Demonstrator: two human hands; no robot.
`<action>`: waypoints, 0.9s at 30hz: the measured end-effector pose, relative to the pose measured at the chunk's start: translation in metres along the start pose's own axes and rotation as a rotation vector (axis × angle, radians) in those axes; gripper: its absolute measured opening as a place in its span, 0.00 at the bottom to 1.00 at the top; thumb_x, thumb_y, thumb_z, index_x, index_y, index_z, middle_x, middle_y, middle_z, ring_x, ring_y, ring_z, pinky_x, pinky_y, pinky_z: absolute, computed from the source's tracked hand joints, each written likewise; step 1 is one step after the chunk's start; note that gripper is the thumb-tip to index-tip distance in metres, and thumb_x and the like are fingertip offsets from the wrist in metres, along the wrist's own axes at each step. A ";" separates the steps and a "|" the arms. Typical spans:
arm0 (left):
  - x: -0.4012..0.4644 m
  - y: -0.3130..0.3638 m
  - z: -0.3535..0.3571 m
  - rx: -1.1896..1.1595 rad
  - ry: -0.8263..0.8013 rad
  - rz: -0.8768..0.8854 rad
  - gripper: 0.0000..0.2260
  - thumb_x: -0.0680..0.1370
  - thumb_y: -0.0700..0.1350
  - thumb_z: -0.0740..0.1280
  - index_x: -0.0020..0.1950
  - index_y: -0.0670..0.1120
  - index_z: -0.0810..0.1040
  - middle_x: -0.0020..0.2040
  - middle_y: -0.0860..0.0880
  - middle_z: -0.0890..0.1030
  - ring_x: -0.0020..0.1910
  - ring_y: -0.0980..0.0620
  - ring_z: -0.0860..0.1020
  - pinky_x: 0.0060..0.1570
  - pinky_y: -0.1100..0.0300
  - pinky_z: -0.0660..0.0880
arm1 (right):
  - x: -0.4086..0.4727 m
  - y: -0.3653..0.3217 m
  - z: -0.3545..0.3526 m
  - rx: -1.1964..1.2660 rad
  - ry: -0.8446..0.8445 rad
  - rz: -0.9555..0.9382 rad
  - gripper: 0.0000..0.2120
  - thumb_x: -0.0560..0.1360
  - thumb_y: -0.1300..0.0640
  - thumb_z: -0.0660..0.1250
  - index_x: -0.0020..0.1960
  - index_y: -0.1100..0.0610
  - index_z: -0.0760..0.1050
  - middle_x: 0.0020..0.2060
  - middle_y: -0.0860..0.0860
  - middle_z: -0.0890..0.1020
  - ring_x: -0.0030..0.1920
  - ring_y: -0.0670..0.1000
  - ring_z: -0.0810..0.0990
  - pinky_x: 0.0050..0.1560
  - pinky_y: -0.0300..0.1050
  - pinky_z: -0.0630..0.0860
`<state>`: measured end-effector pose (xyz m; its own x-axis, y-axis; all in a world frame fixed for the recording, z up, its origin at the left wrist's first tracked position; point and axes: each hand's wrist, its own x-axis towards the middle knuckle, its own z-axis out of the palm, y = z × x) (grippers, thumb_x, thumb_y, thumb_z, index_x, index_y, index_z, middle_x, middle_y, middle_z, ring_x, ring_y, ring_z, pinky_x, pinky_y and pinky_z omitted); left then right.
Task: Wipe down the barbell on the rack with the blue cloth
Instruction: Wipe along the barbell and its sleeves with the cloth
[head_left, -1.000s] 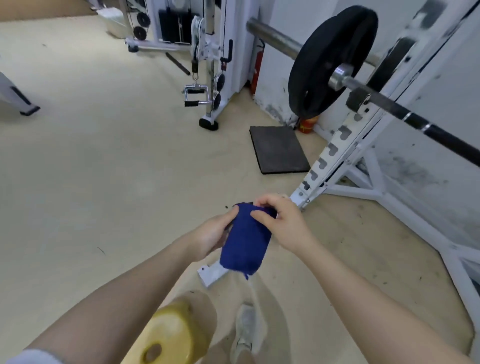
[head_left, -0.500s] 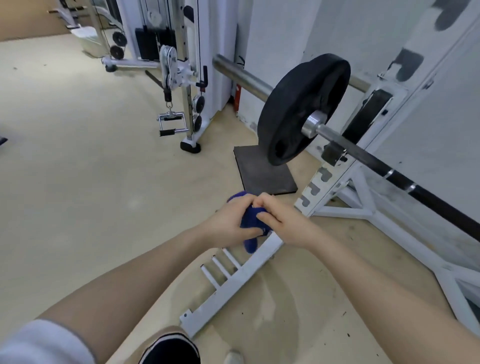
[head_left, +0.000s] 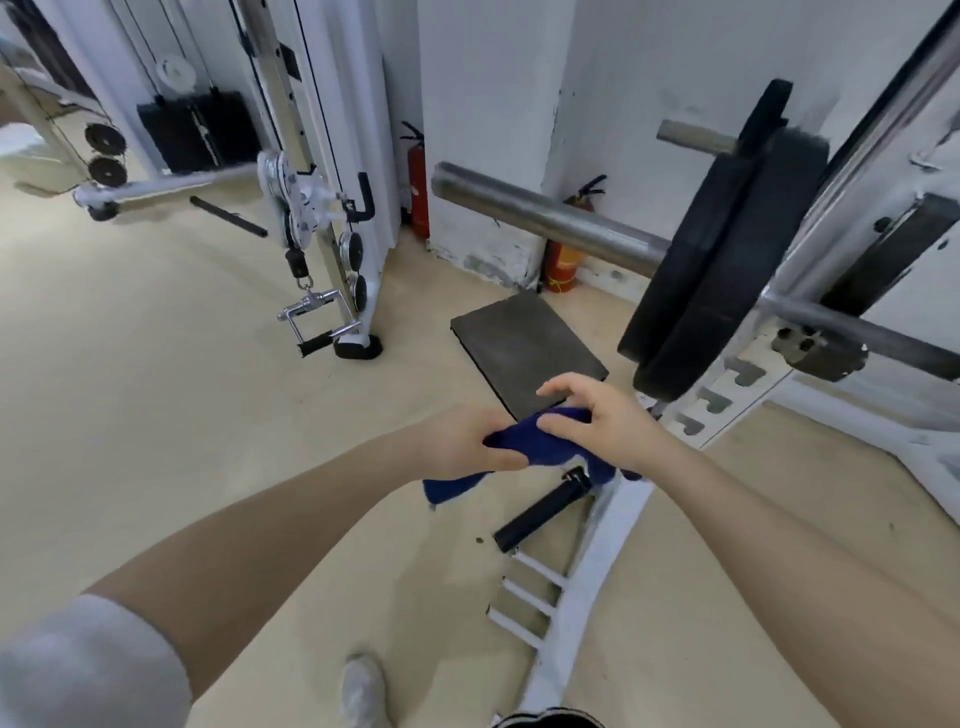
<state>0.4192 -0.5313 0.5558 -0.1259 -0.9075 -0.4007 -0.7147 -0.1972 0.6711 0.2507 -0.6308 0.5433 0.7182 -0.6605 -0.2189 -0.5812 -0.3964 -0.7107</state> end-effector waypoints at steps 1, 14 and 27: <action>-0.004 -0.018 -0.021 0.021 -0.014 -0.003 0.05 0.78 0.48 0.63 0.43 0.50 0.72 0.36 0.54 0.74 0.35 0.58 0.72 0.34 0.66 0.66 | 0.014 -0.015 0.005 -0.009 -0.072 0.053 0.07 0.73 0.48 0.69 0.50 0.47 0.75 0.40 0.46 0.82 0.40 0.47 0.81 0.40 0.43 0.77; 0.050 -0.122 -0.237 -0.137 0.222 0.017 0.04 0.77 0.43 0.64 0.42 0.47 0.74 0.40 0.51 0.79 0.38 0.52 0.76 0.36 0.64 0.71 | 0.190 -0.140 -0.004 0.866 0.299 0.151 0.06 0.77 0.56 0.65 0.43 0.55 0.78 0.37 0.50 0.83 0.39 0.49 0.82 0.40 0.43 0.78; 0.218 -0.120 -0.337 -0.080 0.108 0.164 0.22 0.77 0.48 0.65 0.70 0.49 0.66 0.65 0.52 0.74 0.61 0.53 0.73 0.63 0.59 0.68 | 0.315 -0.164 -0.132 0.128 1.005 0.139 0.05 0.76 0.57 0.62 0.51 0.55 0.74 0.38 0.46 0.78 0.37 0.44 0.76 0.35 0.37 0.71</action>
<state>0.7093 -0.8300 0.5981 -0.1585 -0.9636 -0.2153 -0.6330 -0.0681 0.7711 0.5218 -0.8580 0.6796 -0.0401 -0.9481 0.3155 -0.5475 -0.2433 -0.8006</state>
